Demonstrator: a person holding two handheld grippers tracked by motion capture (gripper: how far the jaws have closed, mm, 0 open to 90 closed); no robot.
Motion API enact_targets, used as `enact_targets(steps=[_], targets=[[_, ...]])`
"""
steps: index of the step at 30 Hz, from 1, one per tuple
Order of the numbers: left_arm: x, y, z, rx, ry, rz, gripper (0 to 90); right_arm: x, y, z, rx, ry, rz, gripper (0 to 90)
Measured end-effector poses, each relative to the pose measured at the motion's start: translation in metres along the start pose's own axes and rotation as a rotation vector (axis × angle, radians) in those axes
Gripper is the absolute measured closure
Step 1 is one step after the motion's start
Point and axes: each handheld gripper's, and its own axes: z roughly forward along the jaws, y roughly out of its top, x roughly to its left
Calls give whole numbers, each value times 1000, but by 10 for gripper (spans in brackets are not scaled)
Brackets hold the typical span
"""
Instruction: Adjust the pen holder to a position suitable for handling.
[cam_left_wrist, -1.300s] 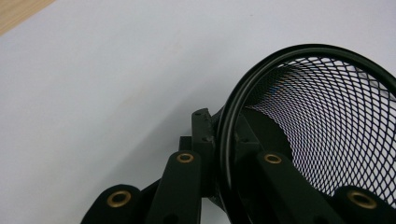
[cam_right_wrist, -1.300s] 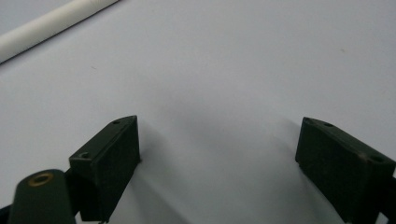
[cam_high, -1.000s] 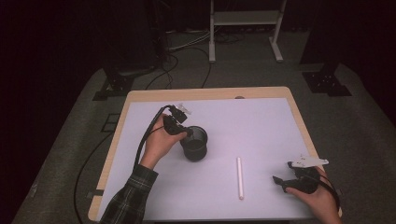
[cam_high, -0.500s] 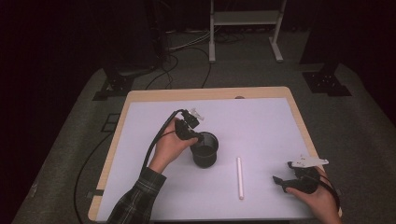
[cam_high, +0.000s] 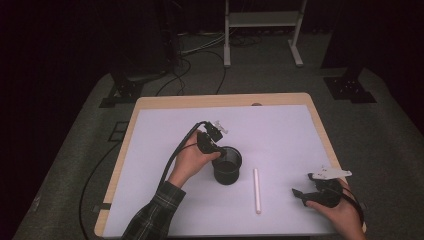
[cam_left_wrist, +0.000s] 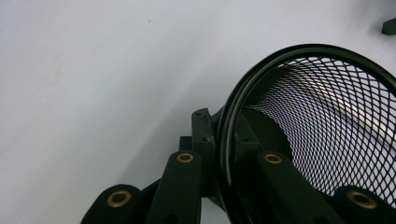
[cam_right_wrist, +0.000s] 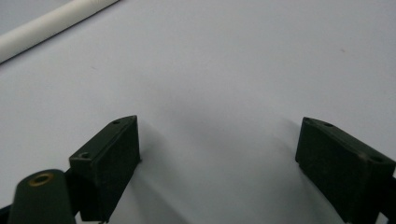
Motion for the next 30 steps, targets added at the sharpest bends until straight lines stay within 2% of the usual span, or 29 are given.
enact_targets(steps=[12, 19, 24, 26, 27, 28, 29, 30], targets=[[6, -1, 8, 20, -16, -30, 836, 0, 0, 0, -1, -1, -1, 127], [6, -1, 8, 22, -10, -24, 824, 0, 0, 0, -1, -1, -2, 127], [7, -1, 6, 7, -9, -22, 748, 0, 0, 0, -1, -1, -2, 127], [7, -2, 4, 2, -9, -25, 706, 0, 0, 0, -1, -1, -2, 127], [7, -2, 3, -11, -5, -24, 657, 0, 0, 0, -1, -1, -2, 127], [7, -2, 1, -11, -4, -22, 657, 0, 0, 0, -1, -1, -2, 127], [7, -2, 0, -16, -3, -21, 599, 0, 0, 0, -1, -1, -2, 127], [7, -2, -1, -24, -1, -18, 599, 0, 0, 0, -1, -1, -2, 127]])
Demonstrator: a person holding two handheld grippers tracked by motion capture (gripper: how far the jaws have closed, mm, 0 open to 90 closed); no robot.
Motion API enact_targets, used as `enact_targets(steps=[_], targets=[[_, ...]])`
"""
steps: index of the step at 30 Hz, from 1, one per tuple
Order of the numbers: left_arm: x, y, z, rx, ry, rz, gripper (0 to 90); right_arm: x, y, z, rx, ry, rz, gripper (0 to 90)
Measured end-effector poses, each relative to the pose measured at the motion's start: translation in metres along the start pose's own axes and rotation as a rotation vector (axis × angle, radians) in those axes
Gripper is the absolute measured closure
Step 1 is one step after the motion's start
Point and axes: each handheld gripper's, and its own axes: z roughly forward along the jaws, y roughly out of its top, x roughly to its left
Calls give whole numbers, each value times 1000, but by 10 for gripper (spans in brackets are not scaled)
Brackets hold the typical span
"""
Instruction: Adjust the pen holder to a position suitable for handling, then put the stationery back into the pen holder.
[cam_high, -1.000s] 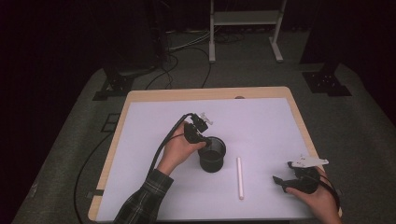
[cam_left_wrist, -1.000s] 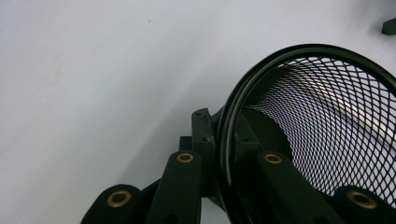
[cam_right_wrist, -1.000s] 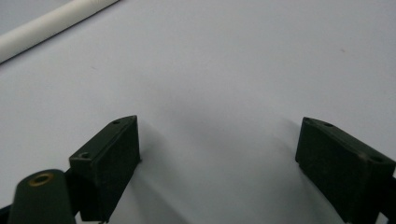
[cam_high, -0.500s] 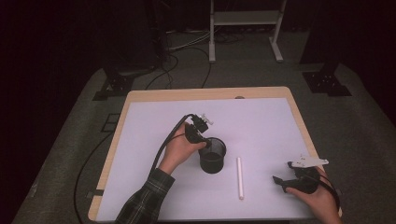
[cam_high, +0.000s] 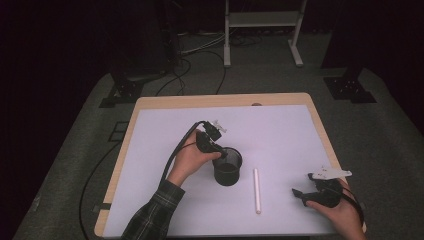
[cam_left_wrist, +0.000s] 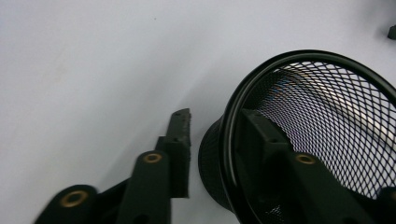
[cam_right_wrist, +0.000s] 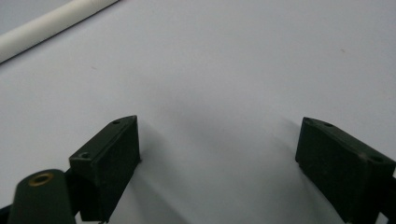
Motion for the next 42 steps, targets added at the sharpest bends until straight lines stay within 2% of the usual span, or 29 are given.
enact_targets(steps=[2, 7, 9, 12, 17, 31, 41, 42], targets=[[0, 0, -3, -17, 3, -1, 525, 0, 0, 0, 0, 0, -1, 127], [-1, -1, -11, -60, 0, 5, 450, 0, 0, 0, 0, 0, 0, 127], [-1, -2, -14, -71, 6, 11, 382, 0, 0, 0, 0, 0, 0, 127], [-1, -4, -20, -98, 4, 8, 348, 0, 0, 0, 1, 0, 1, 127], [1, -12, -30, -118, 14, 3, 326, 0, 0, 0, -1, 0, -1, 127], [13, -49, -66, -154, 65, -49, 315, 0, 0, 0, 2, 1, 1, 127], [17, -79, -72, -163, 91, -87, 295, 0, 0, 0, 1, 1, 1, 126], [17, -86, -72, -167, 93, -94, 294, 0, 0, 0, 0, 1, 0, 126]])
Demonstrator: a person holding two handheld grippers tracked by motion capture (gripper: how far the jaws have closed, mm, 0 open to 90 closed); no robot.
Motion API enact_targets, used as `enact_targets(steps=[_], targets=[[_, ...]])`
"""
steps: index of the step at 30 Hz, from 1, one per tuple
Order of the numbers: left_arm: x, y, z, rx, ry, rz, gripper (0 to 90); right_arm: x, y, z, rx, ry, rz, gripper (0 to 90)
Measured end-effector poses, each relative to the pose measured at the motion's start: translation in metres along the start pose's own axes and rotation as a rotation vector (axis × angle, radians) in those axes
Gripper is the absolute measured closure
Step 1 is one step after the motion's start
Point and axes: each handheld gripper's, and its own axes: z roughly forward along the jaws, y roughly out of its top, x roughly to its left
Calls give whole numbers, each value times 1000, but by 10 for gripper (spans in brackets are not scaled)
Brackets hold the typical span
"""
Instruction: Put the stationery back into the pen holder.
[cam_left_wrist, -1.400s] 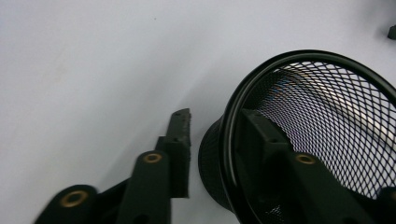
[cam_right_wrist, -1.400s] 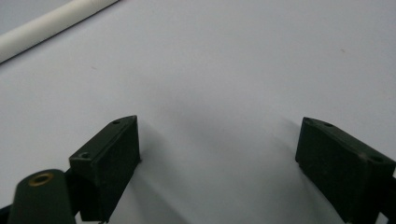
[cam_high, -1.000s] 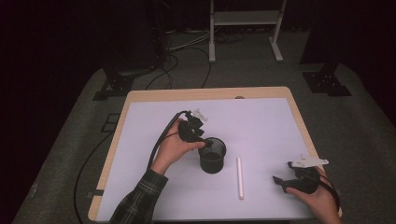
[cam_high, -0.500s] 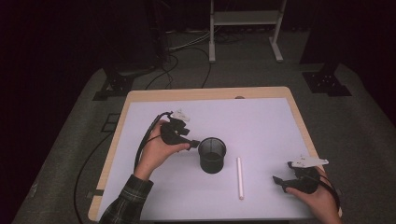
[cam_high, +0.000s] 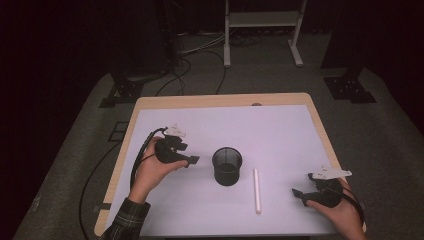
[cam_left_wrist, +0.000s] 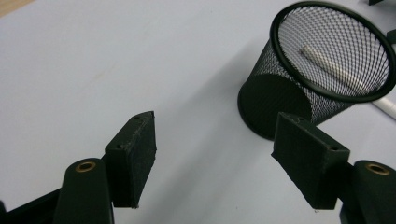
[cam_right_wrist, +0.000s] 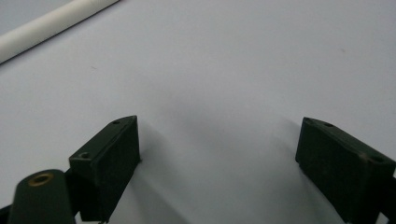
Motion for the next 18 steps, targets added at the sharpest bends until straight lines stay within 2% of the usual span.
enact_targets(steps=[8, 18], targets=[[1, -21, -3, 6, 28, -4, 265, 0, 0, 0, 0, 0, 2, 131], [0, -58, -5, -23, 62, -15, 203, 0, 0, 0, 2, 2, 4, 126]])
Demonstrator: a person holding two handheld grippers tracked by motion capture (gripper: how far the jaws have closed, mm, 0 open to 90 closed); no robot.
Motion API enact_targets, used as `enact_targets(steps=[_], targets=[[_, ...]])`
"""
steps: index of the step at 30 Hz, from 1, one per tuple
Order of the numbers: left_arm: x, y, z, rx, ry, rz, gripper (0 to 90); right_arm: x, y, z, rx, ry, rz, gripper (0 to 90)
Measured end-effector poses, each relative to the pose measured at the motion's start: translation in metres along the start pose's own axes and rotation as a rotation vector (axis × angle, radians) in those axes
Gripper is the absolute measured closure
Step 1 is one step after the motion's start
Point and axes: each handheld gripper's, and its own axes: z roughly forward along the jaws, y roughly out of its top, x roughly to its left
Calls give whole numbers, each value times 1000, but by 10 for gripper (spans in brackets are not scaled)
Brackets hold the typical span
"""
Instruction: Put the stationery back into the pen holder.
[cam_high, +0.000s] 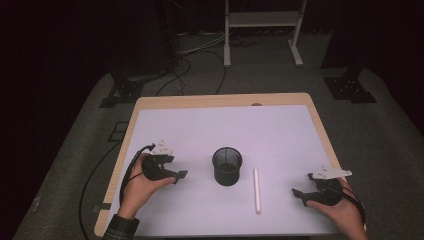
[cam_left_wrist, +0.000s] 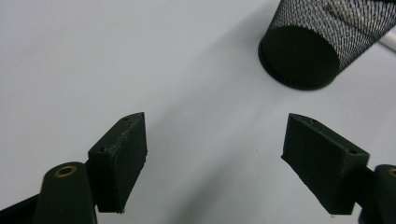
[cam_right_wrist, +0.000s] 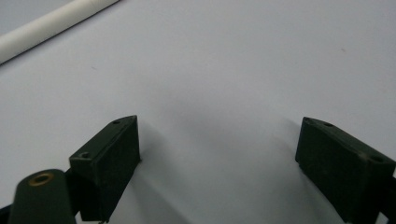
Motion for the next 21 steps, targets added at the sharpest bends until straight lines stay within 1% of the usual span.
enact_targets(steps=[5, 7, 8, 9, 10, 12, 15, 18, 20, 21], targets=[[-3, -25, 3, 12, 17, -15, 181, 0, 0, 0, 0, 0, 0, 127], [-3, -33, 3, 11, 20, -28, 166, 0, 0, 0, 0, -1, -1, 127], [-2, -42, 3, 11, 23, -34, 153, 0, 0, 0, 0, -1, -1, 127], [-2, -42, 3, 11, 23, -34, 141, 0, 0, 0, 0, -1, -1, 127], [-2, -46, 3, 17, 28, -27, 141, 0, 0, 0, 0, -1, -1, 127], [-3, -52, 3, 16, 35, -33, 112, 0, 0, 0, 0, -1, -1, 127], [-3, -60, 3, 15, 53, -29, 88, 0, 0, 0, -1, -2, -1, 127], [-3, -65, 3, 20, 83, -45, 88, 0, 0, 0, -1, -2, -1, 127], [-3, -69, 4, 17, 85, -47, 87, 0, 0, 0, -1, -2, -1, 127], [-4, -71, 4, 14, 94, -47, 88, 0, 0, 0, -1, -2, -2, 127]])
